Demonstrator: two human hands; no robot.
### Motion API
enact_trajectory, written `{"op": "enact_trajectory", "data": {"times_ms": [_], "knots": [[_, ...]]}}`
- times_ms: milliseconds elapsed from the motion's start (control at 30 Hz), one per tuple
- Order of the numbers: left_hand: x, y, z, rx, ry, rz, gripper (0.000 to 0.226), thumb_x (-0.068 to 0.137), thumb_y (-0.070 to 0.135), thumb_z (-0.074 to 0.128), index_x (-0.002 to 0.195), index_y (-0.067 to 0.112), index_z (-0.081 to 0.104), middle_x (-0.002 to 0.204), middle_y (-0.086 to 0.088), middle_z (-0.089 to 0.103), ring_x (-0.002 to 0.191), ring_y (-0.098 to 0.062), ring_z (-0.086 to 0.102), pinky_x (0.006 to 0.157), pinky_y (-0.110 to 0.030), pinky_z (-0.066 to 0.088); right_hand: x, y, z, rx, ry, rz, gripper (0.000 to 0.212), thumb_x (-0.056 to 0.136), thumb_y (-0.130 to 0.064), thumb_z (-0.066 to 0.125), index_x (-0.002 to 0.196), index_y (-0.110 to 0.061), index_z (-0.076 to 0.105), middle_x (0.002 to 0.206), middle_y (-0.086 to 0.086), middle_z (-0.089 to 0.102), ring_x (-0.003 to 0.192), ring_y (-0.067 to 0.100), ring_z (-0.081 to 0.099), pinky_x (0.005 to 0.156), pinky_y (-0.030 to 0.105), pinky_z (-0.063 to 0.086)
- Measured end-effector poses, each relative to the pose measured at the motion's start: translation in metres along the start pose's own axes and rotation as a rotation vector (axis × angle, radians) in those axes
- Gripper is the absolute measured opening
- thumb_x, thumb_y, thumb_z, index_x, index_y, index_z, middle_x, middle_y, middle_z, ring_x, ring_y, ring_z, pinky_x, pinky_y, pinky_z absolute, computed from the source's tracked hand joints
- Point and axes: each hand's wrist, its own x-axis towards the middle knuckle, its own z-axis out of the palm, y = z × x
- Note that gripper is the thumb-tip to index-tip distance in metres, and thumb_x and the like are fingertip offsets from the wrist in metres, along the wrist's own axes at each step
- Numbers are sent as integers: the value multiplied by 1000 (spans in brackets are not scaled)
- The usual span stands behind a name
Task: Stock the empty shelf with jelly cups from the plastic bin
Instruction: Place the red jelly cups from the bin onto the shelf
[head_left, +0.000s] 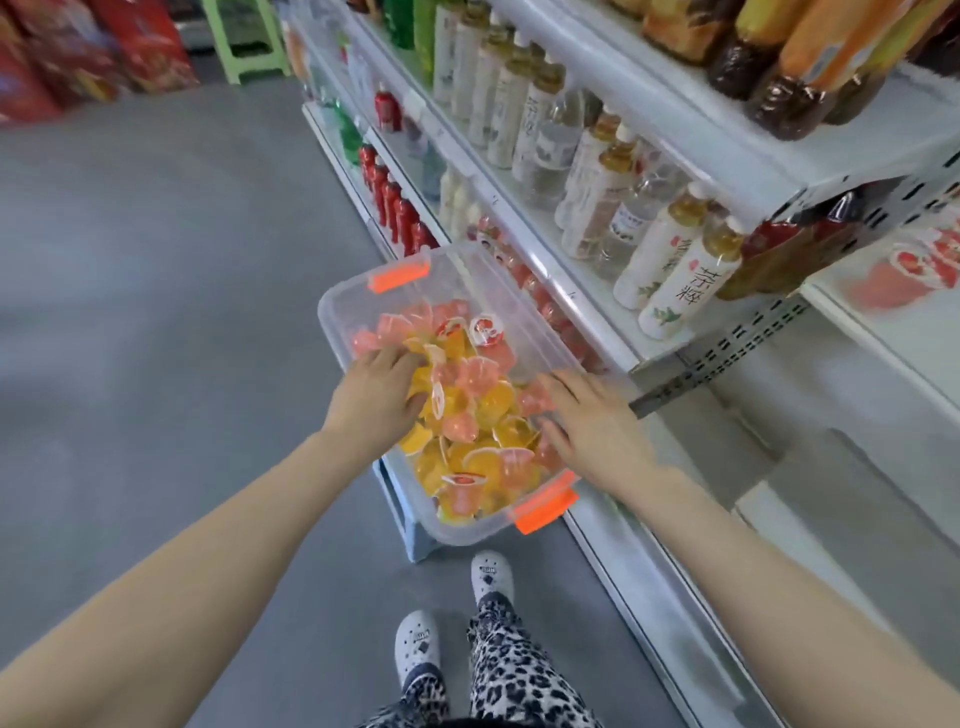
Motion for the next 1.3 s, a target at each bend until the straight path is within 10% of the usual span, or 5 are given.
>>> {"op": "enact_trajectory", "data": {"times_ms": [533,900,1300], "knots": [[-9,-23,40,49,74,-84,25,77,8,73,101,16,73,102,-1,69,98,-28,60,91,-38,50,141,-1,62,-56,-525,-263,86,81,11,57,154,-21,26,162,1,17,147,25,20,118,43,26],[66,-26,26,1,-150,-274,55,93,28,60,143,14,40,139,-9,47,127,-31,43,102,-42,41,119,21,50,88,-425,-191,70,80,-20,74,140,-16,39,139,9,44,108,30,56,88,41,51],[121,-56,59,254,-261,-419,38,89,10,61,122,13,44,112,-15,58,110,-36,47,78,-42,47,98,24,53,129,-285,-100,40,88,-22,63,125,-13,50,115,8,52,89,26,56,72,31,45]]}}
